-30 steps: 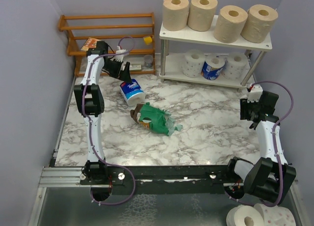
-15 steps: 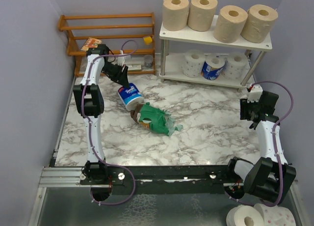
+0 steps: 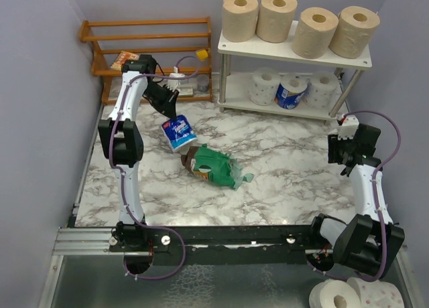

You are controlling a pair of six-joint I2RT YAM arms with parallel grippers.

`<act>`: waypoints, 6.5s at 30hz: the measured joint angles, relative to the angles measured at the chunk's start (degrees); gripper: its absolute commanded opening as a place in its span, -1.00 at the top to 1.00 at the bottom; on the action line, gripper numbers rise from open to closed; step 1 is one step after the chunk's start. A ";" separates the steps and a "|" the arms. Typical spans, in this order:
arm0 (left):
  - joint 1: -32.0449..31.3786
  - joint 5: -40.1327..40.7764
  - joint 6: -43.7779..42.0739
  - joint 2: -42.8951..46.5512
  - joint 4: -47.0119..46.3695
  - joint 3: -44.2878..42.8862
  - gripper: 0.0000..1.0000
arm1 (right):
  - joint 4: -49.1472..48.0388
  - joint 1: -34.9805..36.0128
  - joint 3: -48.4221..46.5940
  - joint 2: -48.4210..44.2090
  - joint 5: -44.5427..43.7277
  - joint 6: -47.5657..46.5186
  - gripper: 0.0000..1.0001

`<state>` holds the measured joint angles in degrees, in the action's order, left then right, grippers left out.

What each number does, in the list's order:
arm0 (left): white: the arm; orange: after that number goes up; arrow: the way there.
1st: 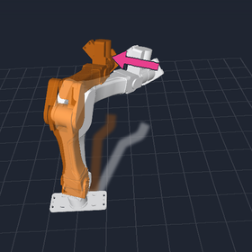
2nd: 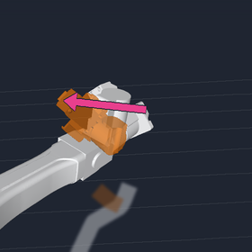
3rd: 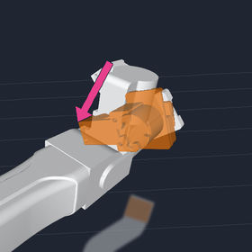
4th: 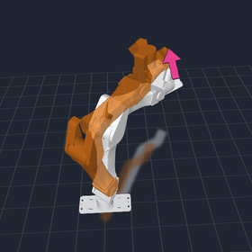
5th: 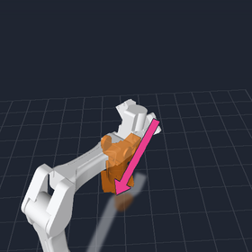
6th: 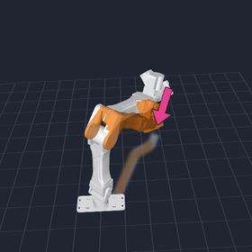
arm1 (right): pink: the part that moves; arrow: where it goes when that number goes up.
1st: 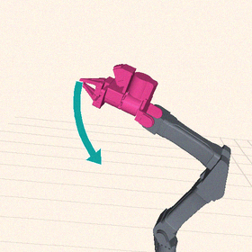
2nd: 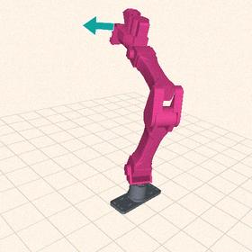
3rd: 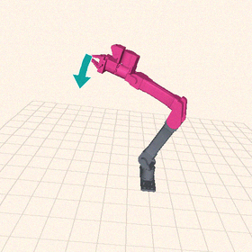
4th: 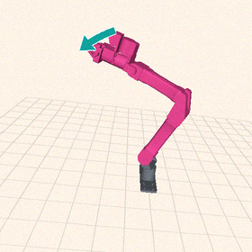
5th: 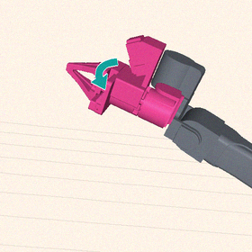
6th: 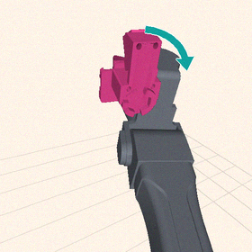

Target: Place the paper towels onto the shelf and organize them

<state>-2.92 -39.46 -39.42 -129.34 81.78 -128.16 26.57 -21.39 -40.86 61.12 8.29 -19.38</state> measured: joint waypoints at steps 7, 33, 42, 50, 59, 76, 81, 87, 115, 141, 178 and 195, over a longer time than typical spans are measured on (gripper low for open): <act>-3.23 7.76 -0.17 10.23 -3.61 -3.08 1.00 | 0.00 0.00 0.00 0.00 0.00 0.00 -0.01; -18.86 35.19 5.22 45.29 -48.61 57.02 1.00 | 0.02 0.00 0.00 -0.44 0.13 0.00 -0.01; -22.01 33.27 7.21 51.82 -49.46 65.37 0.67 | 0.02 0.00 0.00 -0.44 0.15 -0.17 -0.04; -22.08 31.08 9.31 54.66 -51.39 69.94 0.23 | 0.02 0.00 0.00 -0.44 0.15 -0.22 -0.04; -22.34 26.14 12.74 55.08 -48.24 70.20 -0.09 | 0.02 0.00 0.00 -0.42 0.17 -0.39 -0.04; -22.36 25.44 10.01 52.39 -46.29 68.22 -0.25 | 0.02 0.00 0.00 0.96 0.17 -0.39 -0.04; -22.36 26.03 9.70 48.57 -46.34 68.17 -0.14 | 0.02 0.00 0.00 0.98 0.17 -0.39 -0.04; -22.36 26.01 9.70 45.66 -46.53 67.80 0.15 | 0.02 0.00 0.00 1.66 0.17 -0.39 -0.03; -41.00 32.37 6.73 32.35 -33.16 30.93 1.00 | 0.07 0.00 0.00 1.09 0.28 -0.39 -0.02; -38.88 41.68 2.69 -2.71 -40.81 -7.50 0.78 | 0.37 0.00 0.00 -1.68 1.64 -0.42 -0.02; -35.76 44.48 4.26 -7.58 -48.39 -8.11 -0.98 | 0.37 0.00 0.00 -1.66 1.62 -0.39 -0.02; -37.99 42.14 6.51 14.99 -47.32 4.94 -0.98 | 0.39 0.00 0.00 -1.90 1.64 -0.42 -0.03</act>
<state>-40.91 2.68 -32.91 -114.34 34.46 -123.22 26.96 -21.39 -40.86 59.22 9.93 -19.79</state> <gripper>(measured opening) 0.991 0.513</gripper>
